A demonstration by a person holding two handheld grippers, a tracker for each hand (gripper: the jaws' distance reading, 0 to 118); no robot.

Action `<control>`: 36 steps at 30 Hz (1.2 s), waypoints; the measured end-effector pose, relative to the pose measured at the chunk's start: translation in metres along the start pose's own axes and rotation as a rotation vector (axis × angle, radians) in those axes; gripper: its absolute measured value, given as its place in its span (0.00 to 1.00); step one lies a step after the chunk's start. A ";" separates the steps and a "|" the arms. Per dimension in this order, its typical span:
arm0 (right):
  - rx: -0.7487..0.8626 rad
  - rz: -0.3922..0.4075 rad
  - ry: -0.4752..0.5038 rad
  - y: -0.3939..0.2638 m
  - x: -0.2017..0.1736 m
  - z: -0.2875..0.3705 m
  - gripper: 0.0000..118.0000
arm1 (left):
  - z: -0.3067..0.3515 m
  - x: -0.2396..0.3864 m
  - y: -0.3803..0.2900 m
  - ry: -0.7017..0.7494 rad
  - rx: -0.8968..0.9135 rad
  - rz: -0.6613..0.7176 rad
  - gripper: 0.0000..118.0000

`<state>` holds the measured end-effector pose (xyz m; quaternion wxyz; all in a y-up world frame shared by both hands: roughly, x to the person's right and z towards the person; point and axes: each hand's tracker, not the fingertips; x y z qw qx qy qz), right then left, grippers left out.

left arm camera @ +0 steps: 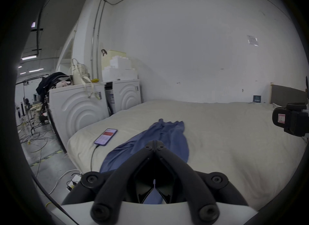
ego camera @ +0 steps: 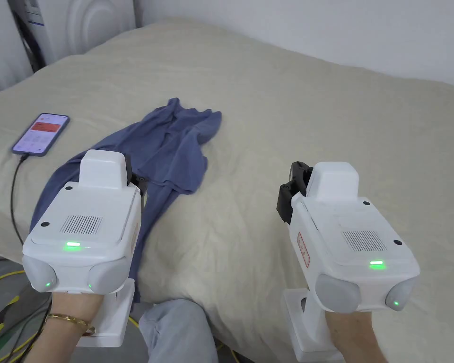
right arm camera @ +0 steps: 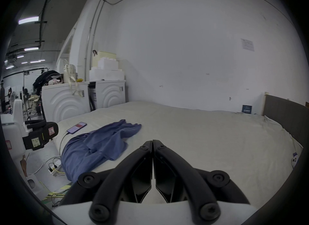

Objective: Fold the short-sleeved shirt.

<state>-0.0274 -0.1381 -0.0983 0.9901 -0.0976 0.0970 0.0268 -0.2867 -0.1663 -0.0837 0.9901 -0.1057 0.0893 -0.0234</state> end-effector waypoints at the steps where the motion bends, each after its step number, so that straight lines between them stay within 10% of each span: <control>1: 0.000 -0.001 0.012 0.001 -0.005 -0.002 0.00 | 0.001 -0.005 -0.001 0.013 -0.002 0.000 0.00; 20: -0.014 0.000 0.089 0.000 -0.031 -0.028 0.00 | -0.021 -0.034 -0.003 0.064 -0.100 0.014 0.06; 22: -0.019 0.002 0.091 -0.001 -0.031 -0.031 0.00 | -0.031 -0.036 0.000 0.031 -0.141 0.030 0.30; 25: -0.025 -0.007 0.096 -0.003 -0.031 -0.036 0.00 | -0.052 -0.036 0.004 0.020 -0.198 0.030 0.98; 36: -0.058 -0.007 0.095 -0.008 -0.030 -0.062 0.00 | -0.170 -0.033 0.039 -0.098 -0.442 0.040 1.00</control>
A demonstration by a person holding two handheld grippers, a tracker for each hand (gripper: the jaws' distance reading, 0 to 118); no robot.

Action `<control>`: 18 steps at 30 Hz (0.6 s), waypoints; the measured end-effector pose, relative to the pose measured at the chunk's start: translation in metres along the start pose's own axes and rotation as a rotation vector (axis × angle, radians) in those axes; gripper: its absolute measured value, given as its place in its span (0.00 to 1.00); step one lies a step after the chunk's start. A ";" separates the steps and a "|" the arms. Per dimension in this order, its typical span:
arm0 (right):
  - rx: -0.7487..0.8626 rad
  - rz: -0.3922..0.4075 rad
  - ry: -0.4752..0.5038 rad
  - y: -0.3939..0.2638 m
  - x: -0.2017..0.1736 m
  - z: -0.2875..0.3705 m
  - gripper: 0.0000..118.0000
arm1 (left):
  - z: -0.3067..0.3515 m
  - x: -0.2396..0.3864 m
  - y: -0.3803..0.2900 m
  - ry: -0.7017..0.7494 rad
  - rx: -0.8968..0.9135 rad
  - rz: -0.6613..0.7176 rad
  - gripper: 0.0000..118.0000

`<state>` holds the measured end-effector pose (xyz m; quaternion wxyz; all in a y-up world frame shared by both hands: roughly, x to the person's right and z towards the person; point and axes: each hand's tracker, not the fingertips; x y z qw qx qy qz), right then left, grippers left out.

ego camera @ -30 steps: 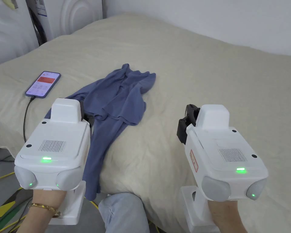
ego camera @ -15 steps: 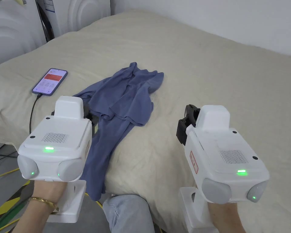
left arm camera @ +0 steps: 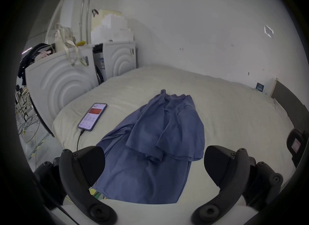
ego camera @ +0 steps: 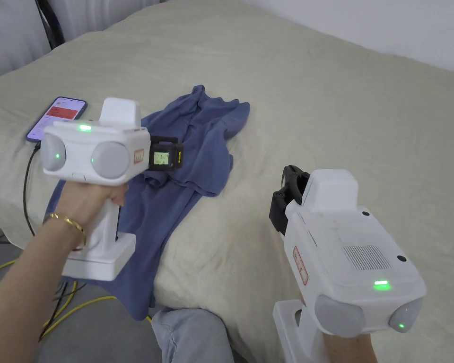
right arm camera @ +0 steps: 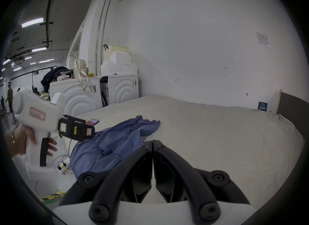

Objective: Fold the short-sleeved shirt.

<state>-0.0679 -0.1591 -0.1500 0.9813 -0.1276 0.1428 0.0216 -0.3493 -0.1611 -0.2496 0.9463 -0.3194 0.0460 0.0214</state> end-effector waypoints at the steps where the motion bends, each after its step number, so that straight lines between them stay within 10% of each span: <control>1: -0.004 -0.003 0.000 -0.001 0.001 -0.004 0.00 | -0.011 -0.001 0.007 -0.011 -0.028 -0.011 1.00; 18: -0.108 -0.017 -0.019 -0.013 0.021 -0.063 0.00 | -0.178 0.001 0.058 0.025 -0.478 -0.109 1.00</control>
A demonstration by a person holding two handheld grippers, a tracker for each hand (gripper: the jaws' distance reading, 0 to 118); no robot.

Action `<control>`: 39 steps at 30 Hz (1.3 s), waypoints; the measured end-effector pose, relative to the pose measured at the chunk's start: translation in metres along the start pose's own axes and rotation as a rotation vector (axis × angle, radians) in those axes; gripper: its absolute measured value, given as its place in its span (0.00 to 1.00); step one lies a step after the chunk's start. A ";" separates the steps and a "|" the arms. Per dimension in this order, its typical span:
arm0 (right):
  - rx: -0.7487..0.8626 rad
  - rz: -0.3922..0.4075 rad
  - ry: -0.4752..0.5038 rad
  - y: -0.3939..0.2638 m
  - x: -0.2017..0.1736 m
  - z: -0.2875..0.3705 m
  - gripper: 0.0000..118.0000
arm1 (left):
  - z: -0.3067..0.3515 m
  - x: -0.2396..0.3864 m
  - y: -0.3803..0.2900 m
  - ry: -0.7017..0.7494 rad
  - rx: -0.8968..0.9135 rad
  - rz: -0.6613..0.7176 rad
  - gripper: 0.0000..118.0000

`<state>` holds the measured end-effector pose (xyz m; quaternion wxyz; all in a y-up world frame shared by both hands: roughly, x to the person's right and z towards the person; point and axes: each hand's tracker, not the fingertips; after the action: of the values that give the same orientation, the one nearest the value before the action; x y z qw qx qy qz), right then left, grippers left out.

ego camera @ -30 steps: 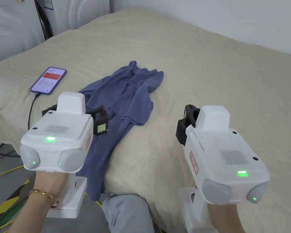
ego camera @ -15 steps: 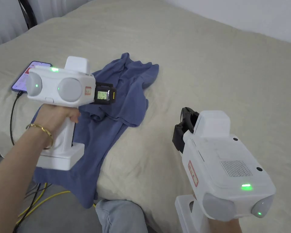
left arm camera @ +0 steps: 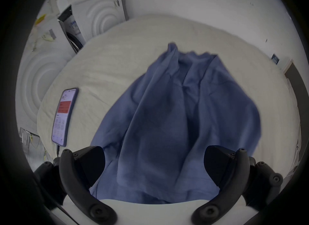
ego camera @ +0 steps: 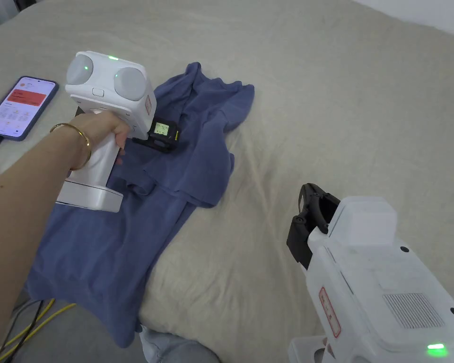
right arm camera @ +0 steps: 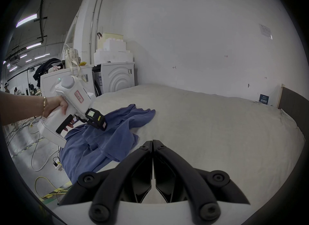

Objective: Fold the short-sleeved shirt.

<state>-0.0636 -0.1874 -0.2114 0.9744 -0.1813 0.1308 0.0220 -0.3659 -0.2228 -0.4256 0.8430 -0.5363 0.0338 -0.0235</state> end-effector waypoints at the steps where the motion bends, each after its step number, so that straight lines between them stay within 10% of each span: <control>1: -0.002 -0.007 -0.003 0.000 0.001 -0.002 0.00 | -0.006 -0.001 0.001 0.003 -0.006 -0.013 1.00; 8: -0.019 -0.030 -0.005 -0.003 0.007 -0.012 0.00 | -0.023 0.014 0.000 -0.042 -0.073 -0.051 0.79; 10: -0.031 -0.043 -0.016 -0.004 0.007 -0.012 0.00 | -0.016 0.016 0.000 -0.041 -0.071 -0.074 0.56; 12: -0.039 -0.071 -0.012 -0.007 0.009 -0.010 0.00 | -0.008 0.020 0.000 -0.130 -0.061 -0.078 0.12; 39: 0.148 -0.058 -0.015 0.034 0.006 0.104 0.00 | 0.228 -0.022 0.006 -0.252 0.411 0.272 0.03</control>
<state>-0.0355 -0.1181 -0.1311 0.9863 -0.1123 0.1195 -0.0145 -0.3689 -0.0134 -0.3338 0.9271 -0.3433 -0.0053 0.1506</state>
